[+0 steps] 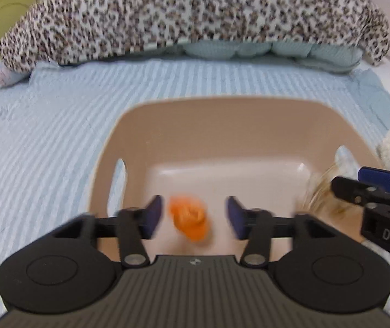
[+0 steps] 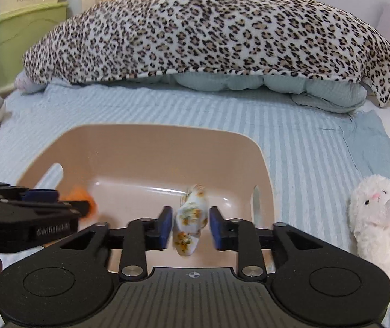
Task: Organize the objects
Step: 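Lift the sock with the left tool while the right tool carries the scrunchie over the basket, then open the left tool to drop the sock while the right tool releases the scrunchie, then move the left tool to the black cube box while the right tool approaches the dark blue box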
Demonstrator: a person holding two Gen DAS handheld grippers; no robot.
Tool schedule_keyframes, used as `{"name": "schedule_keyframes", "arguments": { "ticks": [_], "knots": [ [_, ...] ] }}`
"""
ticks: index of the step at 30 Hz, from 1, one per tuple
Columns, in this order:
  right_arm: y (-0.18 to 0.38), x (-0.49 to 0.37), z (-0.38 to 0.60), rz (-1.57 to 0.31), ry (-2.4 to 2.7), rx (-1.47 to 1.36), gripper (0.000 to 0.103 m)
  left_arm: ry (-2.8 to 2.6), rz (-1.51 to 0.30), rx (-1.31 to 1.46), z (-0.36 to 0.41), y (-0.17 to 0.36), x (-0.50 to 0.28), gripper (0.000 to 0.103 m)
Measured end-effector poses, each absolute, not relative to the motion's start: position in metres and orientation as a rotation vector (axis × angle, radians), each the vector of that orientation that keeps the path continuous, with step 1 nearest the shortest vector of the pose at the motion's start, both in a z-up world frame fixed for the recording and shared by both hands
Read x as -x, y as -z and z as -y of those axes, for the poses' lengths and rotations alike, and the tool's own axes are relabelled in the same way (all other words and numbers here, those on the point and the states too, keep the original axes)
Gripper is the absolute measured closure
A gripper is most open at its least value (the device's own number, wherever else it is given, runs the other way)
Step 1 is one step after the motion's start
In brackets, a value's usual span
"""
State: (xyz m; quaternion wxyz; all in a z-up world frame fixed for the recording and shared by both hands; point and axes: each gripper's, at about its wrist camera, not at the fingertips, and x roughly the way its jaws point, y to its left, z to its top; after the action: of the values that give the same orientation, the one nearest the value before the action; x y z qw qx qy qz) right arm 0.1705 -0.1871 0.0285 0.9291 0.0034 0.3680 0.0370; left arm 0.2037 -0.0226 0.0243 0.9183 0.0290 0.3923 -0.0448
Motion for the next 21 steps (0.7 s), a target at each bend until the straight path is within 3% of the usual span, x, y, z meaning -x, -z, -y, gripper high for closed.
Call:
{"name": "schedule_keyframes", "arguments": {
  "ticks": [3, 6, 15, 21],
  "knots": [
    [-0.043, -0.158, 0.188, -0.714, -0.079, 0.000, 0.033, 0.100, -0.750, -0.063, 0.021, -0.042, -0.188, 0.030],
    [-0.055, -0.143, 0.189, -0.690, -0.085, 0.019, 0.025, 0.103, -0.734, -0.072, 0.019, -0.054, -0.173, 0.028],
    [-0.074, -0.090, 0.198, -0.687, -0.095, 0.018, 0.004, 0.129, -0.750, -0.087, 0.009, -0.062, -0.118, 0.027],
    [-0.057, -0.063, 0.206, -0.749, -0.093, -0.019, 0.000, 0.128, -0.813, -0.082, 0.000, -0.045, -0.101, 0.027]
  ]
}}
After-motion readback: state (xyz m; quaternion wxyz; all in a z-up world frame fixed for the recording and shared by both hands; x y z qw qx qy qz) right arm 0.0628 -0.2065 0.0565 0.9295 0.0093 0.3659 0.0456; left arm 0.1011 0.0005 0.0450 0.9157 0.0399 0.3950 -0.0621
